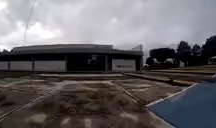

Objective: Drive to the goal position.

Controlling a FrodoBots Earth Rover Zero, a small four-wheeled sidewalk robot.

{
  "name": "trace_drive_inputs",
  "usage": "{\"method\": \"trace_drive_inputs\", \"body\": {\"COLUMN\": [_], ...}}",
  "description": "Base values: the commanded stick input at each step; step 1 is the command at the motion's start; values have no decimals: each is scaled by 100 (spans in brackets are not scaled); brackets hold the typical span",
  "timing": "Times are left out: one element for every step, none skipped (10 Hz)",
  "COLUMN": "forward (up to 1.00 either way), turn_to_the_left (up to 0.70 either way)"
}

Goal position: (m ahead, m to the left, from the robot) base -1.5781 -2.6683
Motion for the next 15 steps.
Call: {"method": "trace_drive_inputs", "body": {"forward": [0,0,0,0,0,0,0,0,0,0,0,0,0,0,0], "turn_to_the_left": [-70,-70,-70,-70,-53,-3,0,0,0,0,0,0,0,0,0]}}
